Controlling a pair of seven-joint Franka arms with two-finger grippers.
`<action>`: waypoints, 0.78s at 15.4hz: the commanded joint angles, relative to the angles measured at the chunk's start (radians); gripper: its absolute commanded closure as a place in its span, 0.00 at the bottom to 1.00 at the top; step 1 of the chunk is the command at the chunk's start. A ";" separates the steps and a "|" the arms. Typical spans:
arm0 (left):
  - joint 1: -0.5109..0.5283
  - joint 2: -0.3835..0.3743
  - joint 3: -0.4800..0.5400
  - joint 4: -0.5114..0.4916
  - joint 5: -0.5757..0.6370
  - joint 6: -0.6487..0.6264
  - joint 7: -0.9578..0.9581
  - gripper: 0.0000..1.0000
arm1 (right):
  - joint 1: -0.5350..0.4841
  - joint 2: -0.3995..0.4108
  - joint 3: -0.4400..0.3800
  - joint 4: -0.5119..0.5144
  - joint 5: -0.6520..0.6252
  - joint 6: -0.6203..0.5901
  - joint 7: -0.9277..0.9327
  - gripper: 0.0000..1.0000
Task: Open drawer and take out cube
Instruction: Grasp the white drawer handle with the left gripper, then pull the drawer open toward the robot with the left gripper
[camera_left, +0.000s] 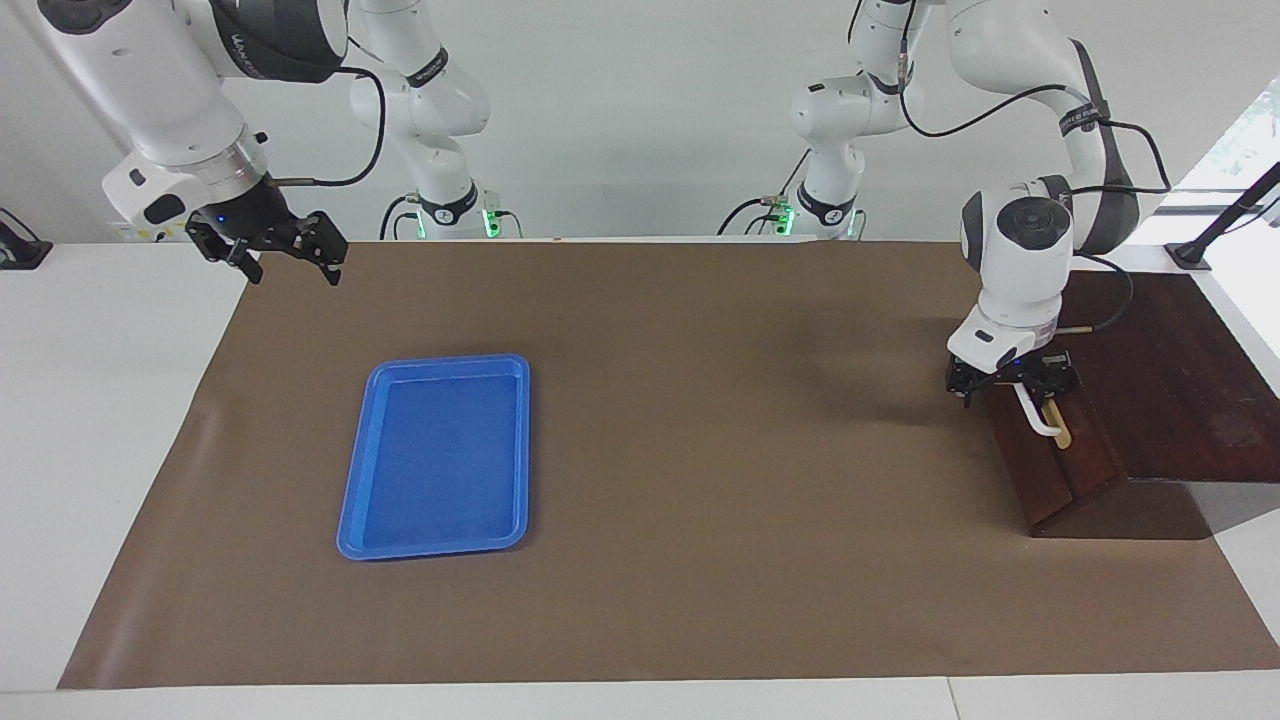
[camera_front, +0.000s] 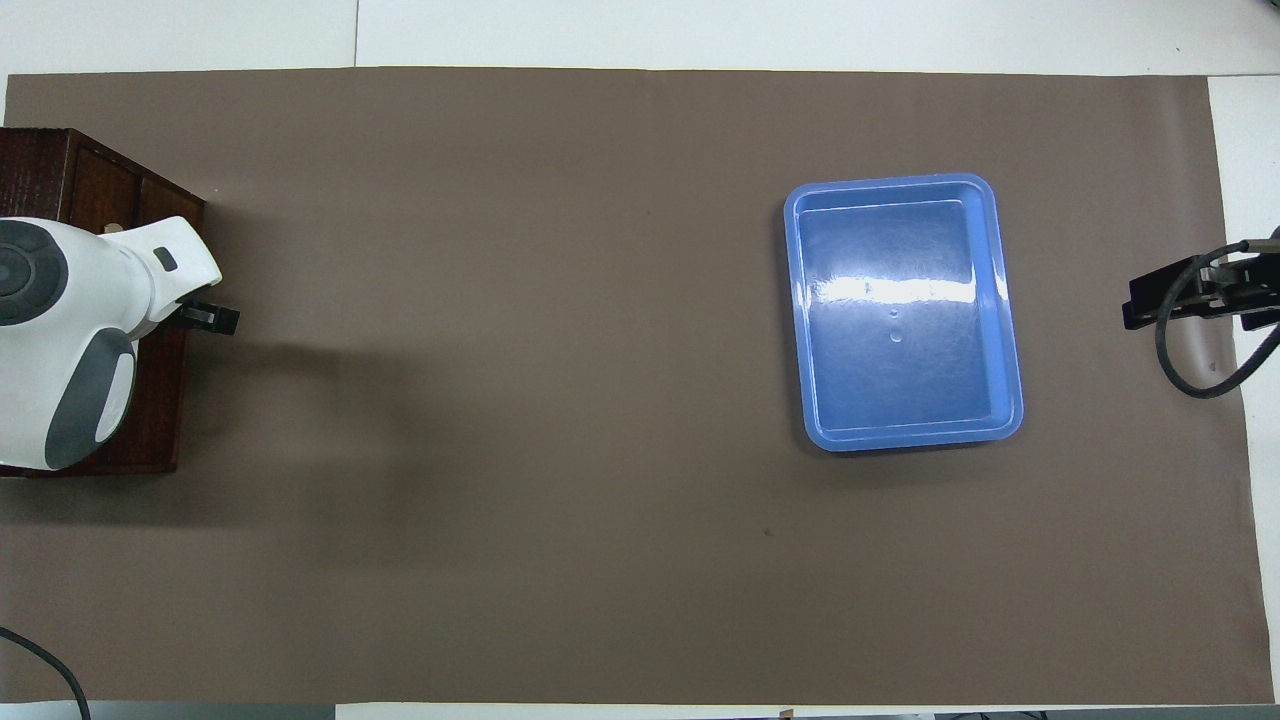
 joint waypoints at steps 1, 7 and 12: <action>-0.098 0.037 0.001 -0.003 0.017 0.030 -0.194 0.00 | -0.010 -0.014 0.012 -0.003 -0.010 -0.025 -0.017 0.00; -0.275 0.051 -0.002 0.027 0.014 -0.019 -0.411 0.00 | -0.019 -0.016 0.013 -0.007 -0.008 -0.022 -0.011 0.00; -0.283 0.051 -0.005 0.059 -0.001 -0.064 -0.422 0.00 | -0.022 -0.016 0.010 -0.007 -0.002 -0.013 -0.037 0.00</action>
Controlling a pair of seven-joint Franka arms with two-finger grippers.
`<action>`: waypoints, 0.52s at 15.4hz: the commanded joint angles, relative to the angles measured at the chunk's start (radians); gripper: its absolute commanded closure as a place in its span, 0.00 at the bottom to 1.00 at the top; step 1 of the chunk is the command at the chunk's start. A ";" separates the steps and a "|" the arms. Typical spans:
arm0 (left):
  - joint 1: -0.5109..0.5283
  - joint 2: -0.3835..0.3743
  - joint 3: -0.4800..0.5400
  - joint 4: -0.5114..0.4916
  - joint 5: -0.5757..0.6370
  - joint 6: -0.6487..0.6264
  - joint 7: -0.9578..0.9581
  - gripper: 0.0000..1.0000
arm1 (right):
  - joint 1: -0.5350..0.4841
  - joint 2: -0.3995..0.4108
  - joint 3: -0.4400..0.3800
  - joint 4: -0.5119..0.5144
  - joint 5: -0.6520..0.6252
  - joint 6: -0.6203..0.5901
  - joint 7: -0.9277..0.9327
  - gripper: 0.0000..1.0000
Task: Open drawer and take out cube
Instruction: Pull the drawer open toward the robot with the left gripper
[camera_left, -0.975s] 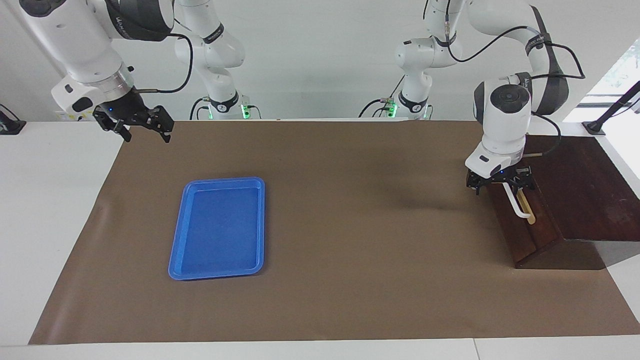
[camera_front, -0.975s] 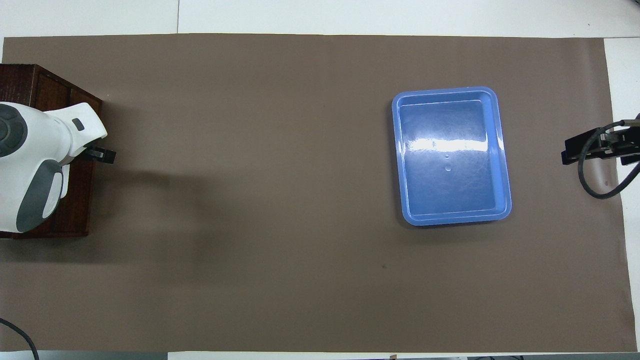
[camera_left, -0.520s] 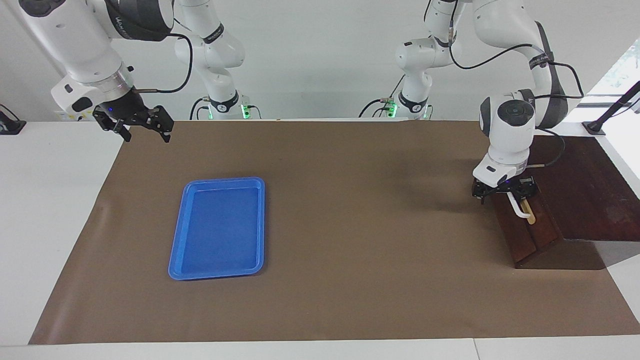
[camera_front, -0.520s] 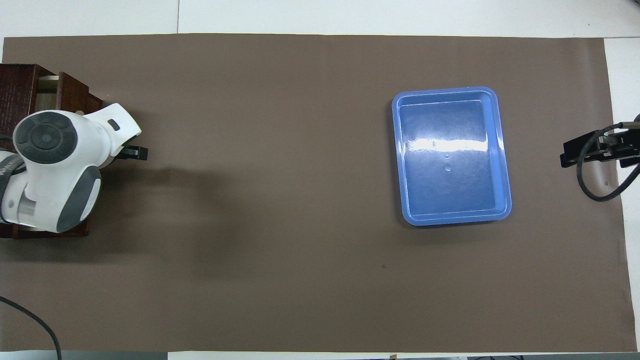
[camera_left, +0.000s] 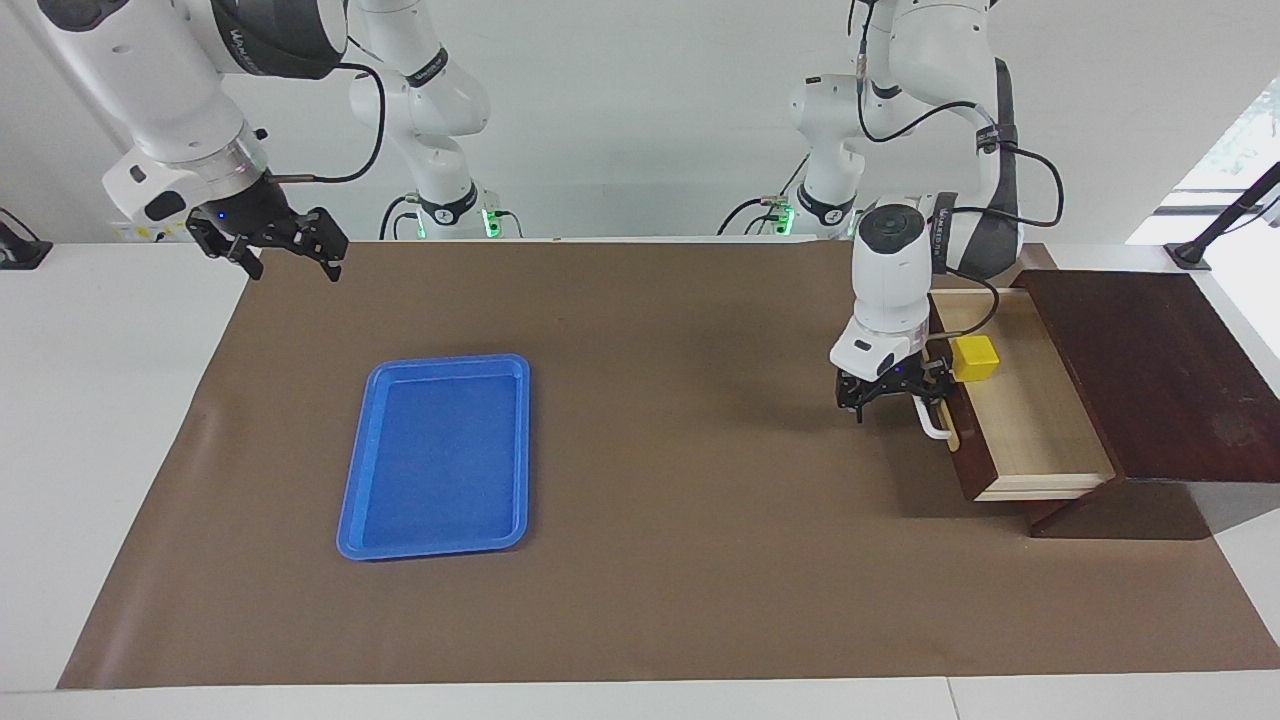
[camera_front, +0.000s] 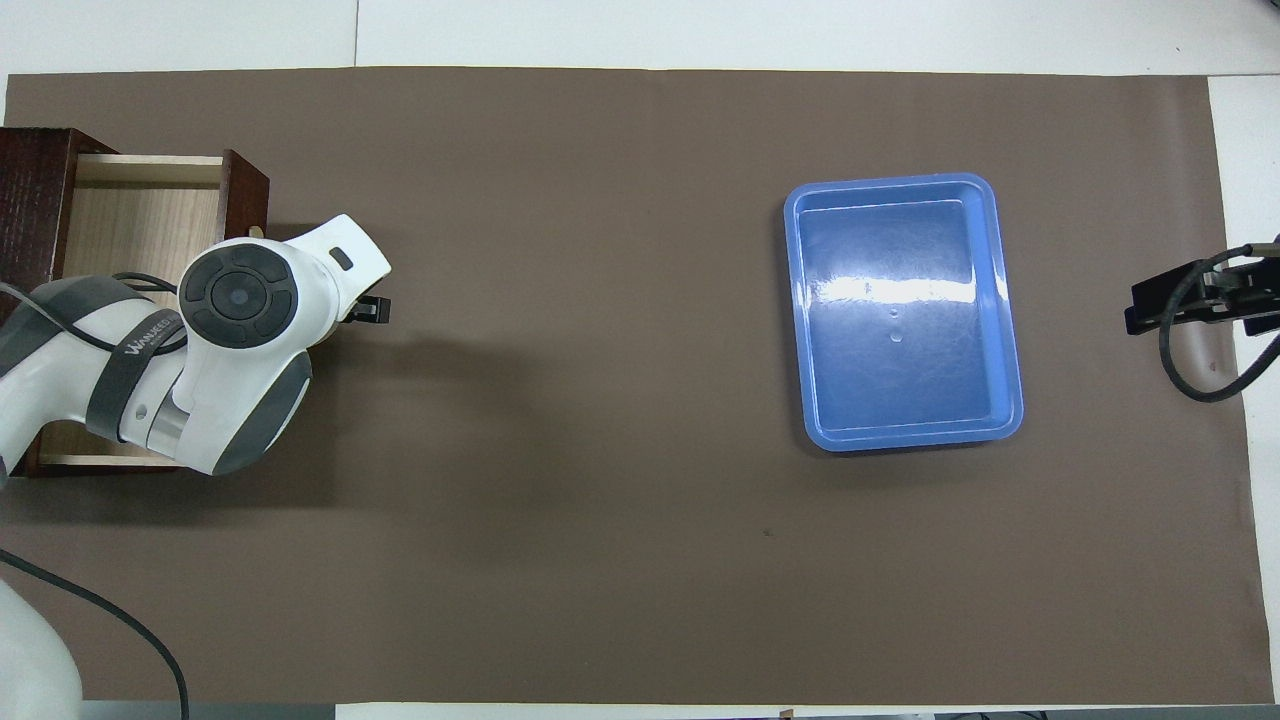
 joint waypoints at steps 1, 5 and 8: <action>-0.026 0.028 -0.002 0.111 -0.044 -0.129 -0.020 0.00 | -0.021 -0.011 0.011 -0.007 0.000 -0.002 -0.038 0.00; 0.005 0.057 0.015 0.438 -0.252 -0.470 -0.090 0.00 | -0.021 -0.011 0.009 -0.006 -0.002 -0.001 -0.027 0.00; 0.133 -0.016 0.015 0.409 -0.346 -0.498 -0.115 0.00 | -0.021 -0.013 0.006 -0.004 -0.002 -0.002 -0.030 0.00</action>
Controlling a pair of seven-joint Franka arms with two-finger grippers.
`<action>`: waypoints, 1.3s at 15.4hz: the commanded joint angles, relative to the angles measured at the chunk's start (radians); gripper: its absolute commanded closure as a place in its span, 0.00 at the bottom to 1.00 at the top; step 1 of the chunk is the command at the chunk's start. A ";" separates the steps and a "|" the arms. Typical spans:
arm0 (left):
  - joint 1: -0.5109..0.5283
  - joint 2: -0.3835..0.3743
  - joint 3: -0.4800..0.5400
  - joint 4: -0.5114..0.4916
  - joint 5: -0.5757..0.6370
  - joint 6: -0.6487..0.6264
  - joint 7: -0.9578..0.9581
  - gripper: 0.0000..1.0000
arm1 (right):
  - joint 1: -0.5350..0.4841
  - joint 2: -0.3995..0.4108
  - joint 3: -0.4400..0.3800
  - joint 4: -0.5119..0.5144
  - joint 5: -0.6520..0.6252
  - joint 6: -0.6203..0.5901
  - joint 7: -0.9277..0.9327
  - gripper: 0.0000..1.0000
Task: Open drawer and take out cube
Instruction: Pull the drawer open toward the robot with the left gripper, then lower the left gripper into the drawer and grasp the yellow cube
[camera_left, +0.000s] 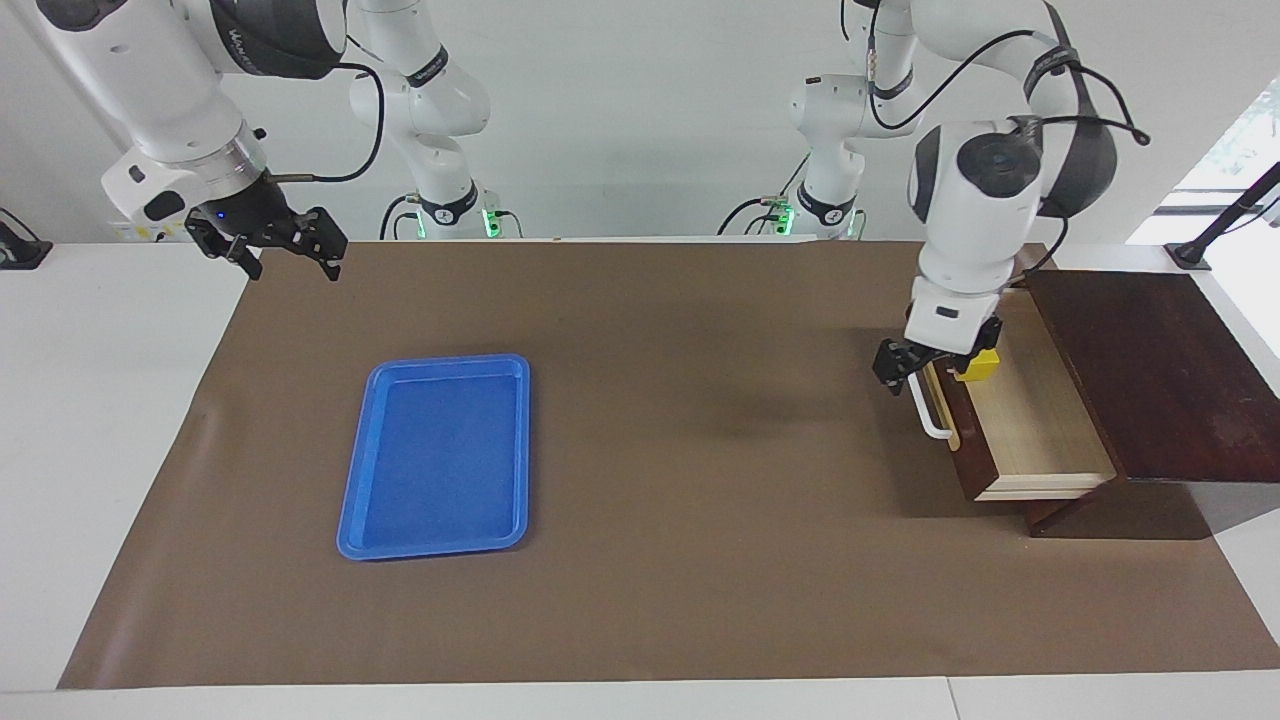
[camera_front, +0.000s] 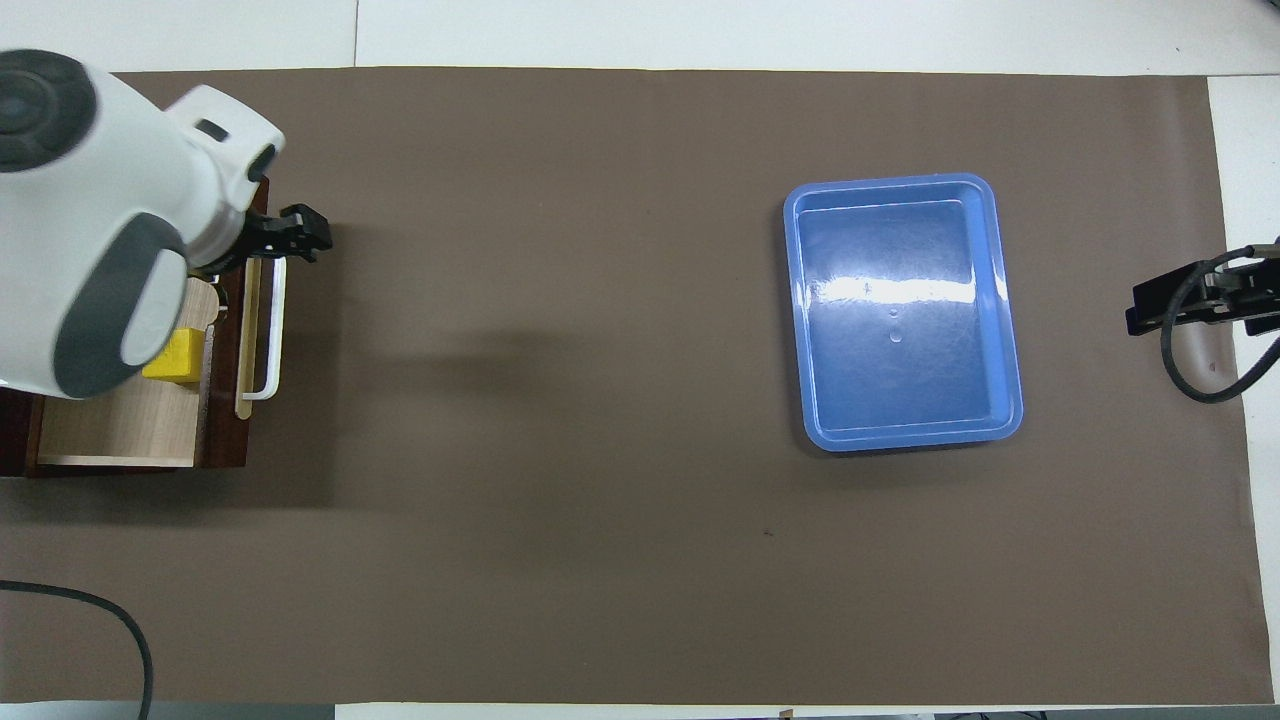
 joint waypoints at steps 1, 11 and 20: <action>0.114 -0.061 0.003 -0.043 -0.059 -0.026 -0.024 0.00 | -0.019 -0.014 0.008 -0.003 -0.002 -0.002 -0.023 0.00; 0.239 -0.184 -0.002 -0.382 -0.064 0.237 -0.771 0.00 | -0.021 -0.017 0.008 -0.007 0.001 -0.005 -0.101 0.00; 0.227 -0.207 -0.003 -0.478 -0.067 0.263 -0.889 0.00 | -0.030 -0.026 0.006 -0.030 0.001 0.029 -0.138 0.00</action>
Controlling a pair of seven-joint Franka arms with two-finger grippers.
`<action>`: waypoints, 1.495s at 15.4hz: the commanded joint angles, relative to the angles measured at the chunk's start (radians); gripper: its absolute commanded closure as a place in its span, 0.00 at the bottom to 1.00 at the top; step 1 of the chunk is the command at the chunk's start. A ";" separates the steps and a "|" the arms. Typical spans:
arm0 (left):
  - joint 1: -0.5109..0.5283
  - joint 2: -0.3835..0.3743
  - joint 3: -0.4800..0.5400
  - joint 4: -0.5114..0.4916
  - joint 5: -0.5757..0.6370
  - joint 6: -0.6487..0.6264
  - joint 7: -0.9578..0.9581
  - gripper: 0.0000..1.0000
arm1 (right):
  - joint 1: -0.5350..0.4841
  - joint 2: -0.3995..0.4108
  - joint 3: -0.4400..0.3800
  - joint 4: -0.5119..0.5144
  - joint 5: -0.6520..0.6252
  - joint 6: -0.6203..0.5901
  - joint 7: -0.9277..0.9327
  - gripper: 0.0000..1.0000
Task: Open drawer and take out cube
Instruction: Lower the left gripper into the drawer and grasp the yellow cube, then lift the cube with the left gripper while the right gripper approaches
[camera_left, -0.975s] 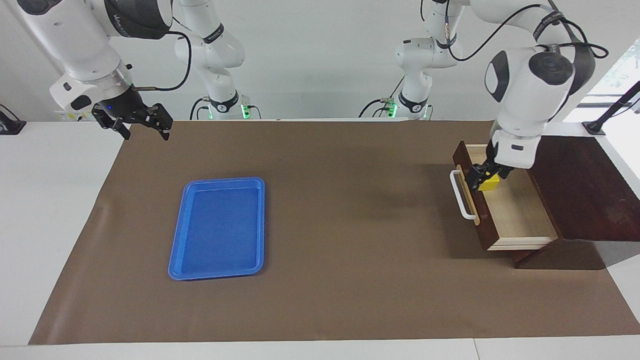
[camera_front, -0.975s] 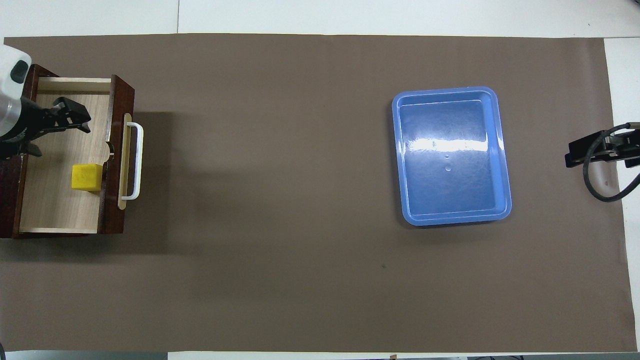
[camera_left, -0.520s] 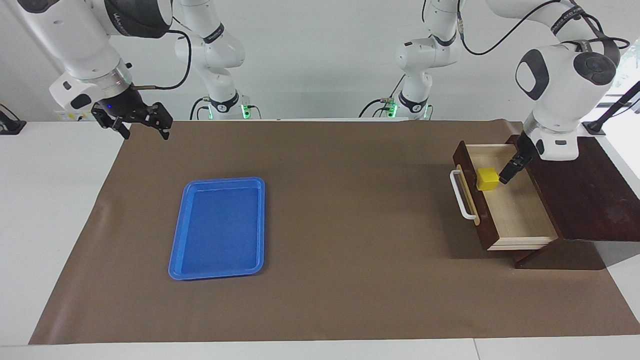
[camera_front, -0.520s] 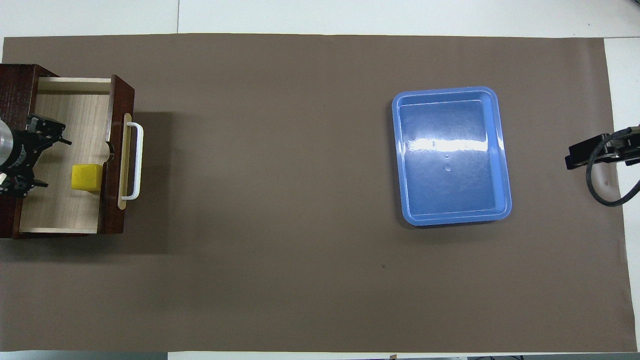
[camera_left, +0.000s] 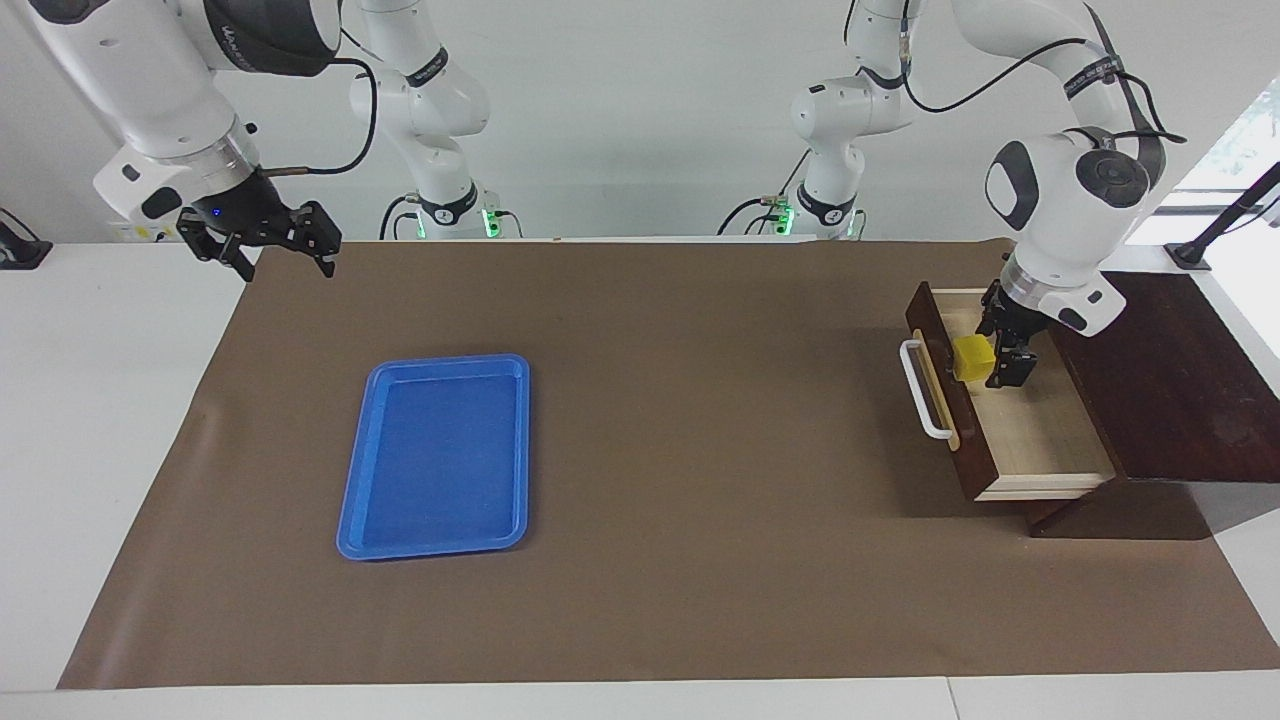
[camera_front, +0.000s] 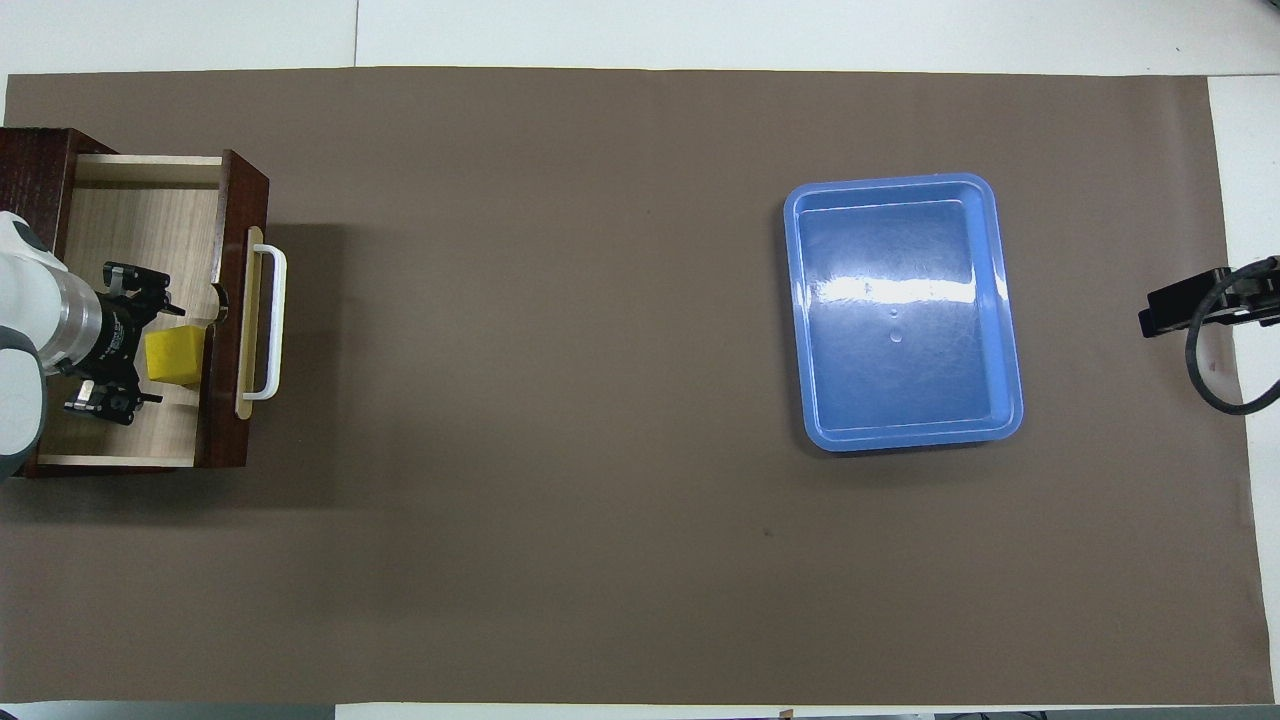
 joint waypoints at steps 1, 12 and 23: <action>-0.013 -0.044 0.011 -0.052 -0.019 0.033 -0.014 0.00 | -0.019 -0.026 0.010 -0.038 0.003 0.017 -0.012 0.00; -0.016 -0.035 0.012 -0.042 -0.019 0.074 -0.132 0.77 | 0.042 -0.115 0.028 -0.275 0.210 0.167 0.493 0.00; -0.201 0.128 0.011 0.402 -0.082 -0.260 -0.290 1.00 | 0.301 0.121 0.028 -0.292 0.432 0.567 1.328 0.00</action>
